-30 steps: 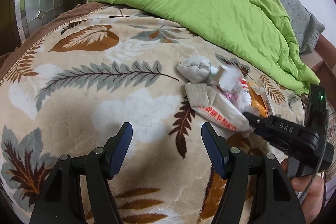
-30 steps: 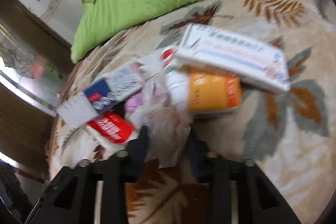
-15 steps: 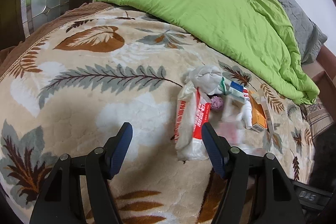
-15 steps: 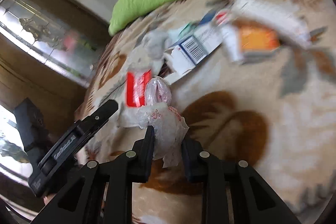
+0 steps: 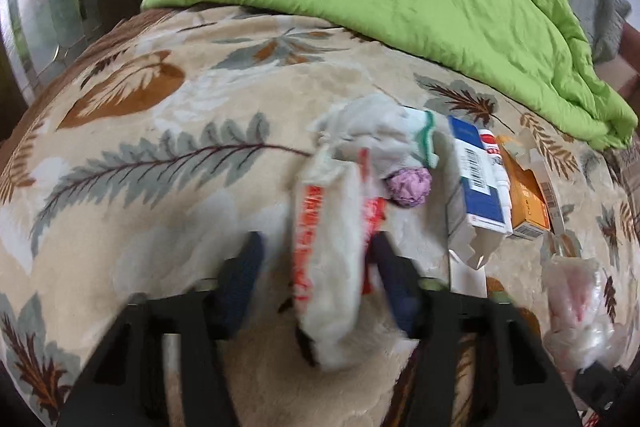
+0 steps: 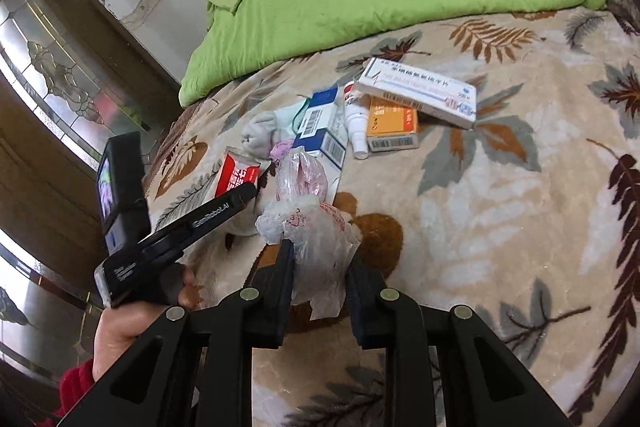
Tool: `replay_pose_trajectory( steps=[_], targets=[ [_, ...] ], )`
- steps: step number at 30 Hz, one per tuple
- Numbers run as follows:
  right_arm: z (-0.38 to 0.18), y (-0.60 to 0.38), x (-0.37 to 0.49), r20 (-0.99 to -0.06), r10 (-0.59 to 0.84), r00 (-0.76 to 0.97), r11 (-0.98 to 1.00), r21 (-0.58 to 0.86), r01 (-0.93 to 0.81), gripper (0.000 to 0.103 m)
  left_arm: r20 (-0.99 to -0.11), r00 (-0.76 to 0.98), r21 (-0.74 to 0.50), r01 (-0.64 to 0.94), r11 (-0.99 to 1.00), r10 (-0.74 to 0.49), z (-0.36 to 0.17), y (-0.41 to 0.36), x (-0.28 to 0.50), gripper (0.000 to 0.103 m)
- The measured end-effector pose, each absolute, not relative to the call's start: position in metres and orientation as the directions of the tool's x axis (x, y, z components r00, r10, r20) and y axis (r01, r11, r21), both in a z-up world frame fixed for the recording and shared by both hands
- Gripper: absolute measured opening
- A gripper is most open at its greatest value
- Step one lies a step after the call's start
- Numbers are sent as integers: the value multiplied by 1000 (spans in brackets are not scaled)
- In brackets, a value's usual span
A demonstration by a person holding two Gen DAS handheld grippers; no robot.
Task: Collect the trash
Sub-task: 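Grasp the white paper wrapper with the left tool while the right tool holds the plastic bag, then lift the white-and-red paper wrapper with the left tool while the right tool lifts the plastic bag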
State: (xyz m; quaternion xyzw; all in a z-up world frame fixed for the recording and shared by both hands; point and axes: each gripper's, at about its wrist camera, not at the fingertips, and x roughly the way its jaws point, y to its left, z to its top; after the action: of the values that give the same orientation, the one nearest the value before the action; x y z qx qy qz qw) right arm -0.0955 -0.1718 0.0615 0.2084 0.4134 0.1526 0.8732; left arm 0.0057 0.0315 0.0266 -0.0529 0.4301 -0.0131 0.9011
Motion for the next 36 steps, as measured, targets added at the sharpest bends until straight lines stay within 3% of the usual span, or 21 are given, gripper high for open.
replay_pose_trajectory(
  steps=[1, 9, 19, 28, 36],
  targets=[
    [63, -173, -98, -656, 433, 618, 870, 483, -97, 25, -770, 633, -104, -7, 995, -76, 27, 29, 5, 35],
    [74, -183, -123, -635, 379, 673, 895, 438, -91, 25, -718, 692, -72, 40, 997, -79, 44, 21, -18, 33],
    [81, -198, -150, -611, 309, 729, 916, 397, -55, 25, -564, 819, -32, 110, 993, -109, 86, 3, -94, 34],
    [84, -196, -151, -598, 284, 750, 924, 380, -47, 26, -520, 851, 103, 143, 984, -69, 88, -20, -129, 34],
    [85, -193, -151, -595, 282, 753, 928, 368, -56, 26, -525, 850, 108, 131, 985, -56, 85, -19, -125, 34]
  ],
)
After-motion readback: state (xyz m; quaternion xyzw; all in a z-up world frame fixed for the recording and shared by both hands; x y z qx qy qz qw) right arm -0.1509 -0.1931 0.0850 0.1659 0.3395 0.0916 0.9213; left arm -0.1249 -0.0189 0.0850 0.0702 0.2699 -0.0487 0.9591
